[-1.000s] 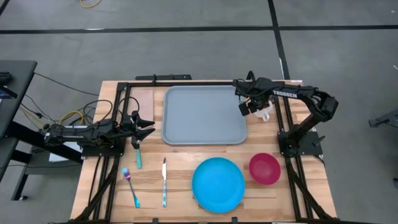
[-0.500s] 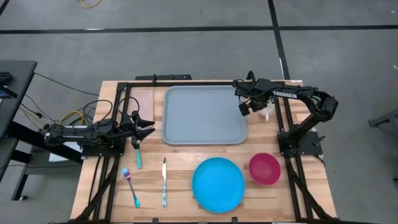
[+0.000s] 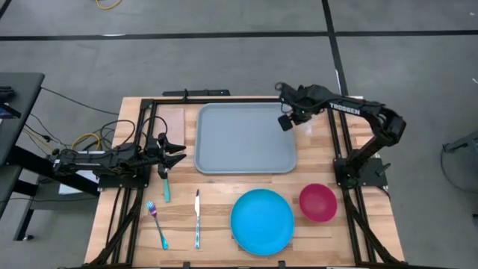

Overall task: Set up tray
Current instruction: Put the white mug on the gray serving tray

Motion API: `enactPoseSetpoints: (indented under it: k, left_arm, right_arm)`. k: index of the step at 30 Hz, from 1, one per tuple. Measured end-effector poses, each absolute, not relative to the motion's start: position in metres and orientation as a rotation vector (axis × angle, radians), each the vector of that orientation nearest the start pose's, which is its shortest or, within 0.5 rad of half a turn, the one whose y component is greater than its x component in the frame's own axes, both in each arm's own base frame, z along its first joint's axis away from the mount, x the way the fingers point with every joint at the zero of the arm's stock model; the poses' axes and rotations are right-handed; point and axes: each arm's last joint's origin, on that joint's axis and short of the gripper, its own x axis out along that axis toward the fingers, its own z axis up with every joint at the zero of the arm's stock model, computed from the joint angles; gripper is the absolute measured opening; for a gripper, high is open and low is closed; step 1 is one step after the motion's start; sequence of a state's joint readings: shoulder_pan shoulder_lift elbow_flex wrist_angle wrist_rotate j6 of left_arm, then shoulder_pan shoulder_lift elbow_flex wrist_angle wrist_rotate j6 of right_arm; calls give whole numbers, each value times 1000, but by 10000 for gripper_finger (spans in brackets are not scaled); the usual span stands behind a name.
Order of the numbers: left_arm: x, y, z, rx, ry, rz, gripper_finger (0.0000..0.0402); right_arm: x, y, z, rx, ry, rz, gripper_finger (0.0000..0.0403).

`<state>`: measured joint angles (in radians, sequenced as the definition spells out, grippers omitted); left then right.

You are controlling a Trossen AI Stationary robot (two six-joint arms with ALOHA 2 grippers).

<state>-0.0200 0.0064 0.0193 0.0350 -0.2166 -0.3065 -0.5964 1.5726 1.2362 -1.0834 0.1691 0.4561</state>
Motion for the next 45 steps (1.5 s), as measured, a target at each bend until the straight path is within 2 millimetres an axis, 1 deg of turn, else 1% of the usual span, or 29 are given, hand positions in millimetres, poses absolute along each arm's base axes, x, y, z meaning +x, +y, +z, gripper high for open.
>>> enactPoseSetpoints:
  k: [4, 6, 7, 9, 13, 16, 19, 22, 25, 29, 35, 43, 45]
  left_arm:
    - [96, 4, 173, -311, -77, 188, 169]
    - [96, 4, 173, -311, -77, 188, 169]
    - [96, 4, 173, -311, -77, 188, 169]
    - [96, 4, 173, -311, -77, 188, 169]
    - [96, 4, 173, -311, -77, 188, 169]
    - [96, 4, 173, -311, -77, 188, 169]
    - [96, 4, 173, -311, -77, 188, 169]
    - [96, 4, 173, -311, -78, 188, 169]
    - [96, 4, 173, -311, -78, 188, 169]
    - [96, 4, 173, -311, -77, 188, 169]
    - [96, 4, 173, -311, -77, 188, 169]
    - [96, 4, 173, -311, -77, 188, 169]
    - [96, 4, 173, -311, -78, 188, 169]
  right_arm:
    - [252, -172, 274, 661, 1094, -788, 3]
    - [259, -176, 281, 644, 1033, -746, 2]
    - [262, -178, 281, 635, 1026, -740, 2]
    - [266, -185, 275, 634, 1062, -741, 1]
    - [275, -200, 246, 643, 1183, -718, 1]
    - [284, -208, 227, 633, 1241, -699, 1]
    - [293, -214, 217, 611, 1258, -677, 1]
    - [300, -219, 215, 594, 1257, -661, 1]
    - [305, -223, 217, 578, 1245, -650, 1]
    - [307, -227, 224, 568, 1218, -648, 5]
    - [303, -227, 224, 588, 1244, -640, 7]
    - [307, -230, 212, 581, 1276, -626, 6]
    - [307, -229, 212, 583, 1278, -626, 6]
